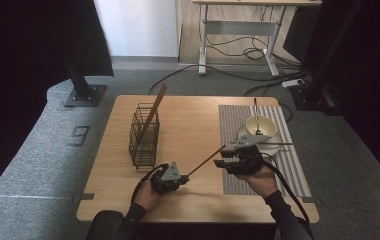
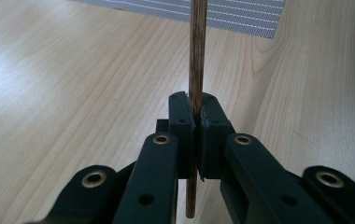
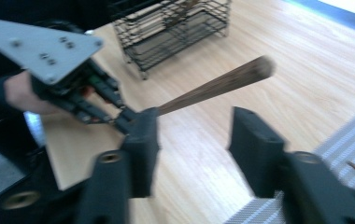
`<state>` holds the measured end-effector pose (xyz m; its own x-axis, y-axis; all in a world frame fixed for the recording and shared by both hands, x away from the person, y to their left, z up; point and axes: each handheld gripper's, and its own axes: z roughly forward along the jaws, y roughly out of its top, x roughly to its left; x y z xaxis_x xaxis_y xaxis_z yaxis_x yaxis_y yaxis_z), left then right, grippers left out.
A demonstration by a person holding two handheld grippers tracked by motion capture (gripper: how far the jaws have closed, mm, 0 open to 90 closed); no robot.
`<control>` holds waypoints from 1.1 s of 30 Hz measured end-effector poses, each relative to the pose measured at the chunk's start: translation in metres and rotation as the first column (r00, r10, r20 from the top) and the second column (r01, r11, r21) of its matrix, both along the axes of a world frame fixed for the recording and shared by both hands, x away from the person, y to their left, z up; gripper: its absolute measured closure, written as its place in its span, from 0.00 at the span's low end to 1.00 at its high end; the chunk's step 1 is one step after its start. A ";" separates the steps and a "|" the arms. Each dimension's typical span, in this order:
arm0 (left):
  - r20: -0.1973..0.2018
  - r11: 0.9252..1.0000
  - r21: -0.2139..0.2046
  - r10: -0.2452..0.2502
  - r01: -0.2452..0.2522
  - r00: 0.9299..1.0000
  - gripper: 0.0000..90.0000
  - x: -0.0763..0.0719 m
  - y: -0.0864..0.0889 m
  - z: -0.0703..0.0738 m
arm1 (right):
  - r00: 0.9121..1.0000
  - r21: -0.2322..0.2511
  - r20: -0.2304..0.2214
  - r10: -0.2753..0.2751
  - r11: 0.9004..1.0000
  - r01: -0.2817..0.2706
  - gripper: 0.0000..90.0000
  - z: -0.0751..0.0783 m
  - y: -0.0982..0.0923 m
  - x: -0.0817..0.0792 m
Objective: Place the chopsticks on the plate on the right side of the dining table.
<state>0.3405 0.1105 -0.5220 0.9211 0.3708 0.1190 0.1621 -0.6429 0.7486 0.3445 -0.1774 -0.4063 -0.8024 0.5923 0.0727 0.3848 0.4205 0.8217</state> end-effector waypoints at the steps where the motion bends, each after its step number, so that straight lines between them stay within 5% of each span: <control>1: -0.004 1.000 0.006 -0.002 0.002 1.000 0.95 0.000 0.000 0.000 | 1.000 0.002 0.004 -0.011 1.000 0.011 0.47 0.000 0.000 0.001; 6: -0.019 1.000 0.021 -0.012 0.013 1.000 0.95 0.000 -0.002 -0.001 | 0.997 0.029 0.044 -0.063 0.998 0.062 0.27 0.003 0.002 0.006; 17: -0.027 0.998 0.039 -0.038 0.039 0.999 0.95 -0.001 -0.006 -0.003 | 0.979 -0.054 0.113 -0.172 0.982 0.179 0.22 -0.003 0.010 0.019; 33: -0.038 0.999 -0.027 -0.043 0.042 0.998 0.95 0.000 0.000 0.000 | 0.970 -0.092 0.064 -0.233 0.967 0.238 0.21 -0.030 -0.018 0.036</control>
<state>0.3400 0.1108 -0.5221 0.9398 0.3337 0.0742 0.1638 -0.6301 0.7591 0.3805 -0.1954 -0.4368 -0.6408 0.7670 -0.0336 0.4405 0.4032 0.8021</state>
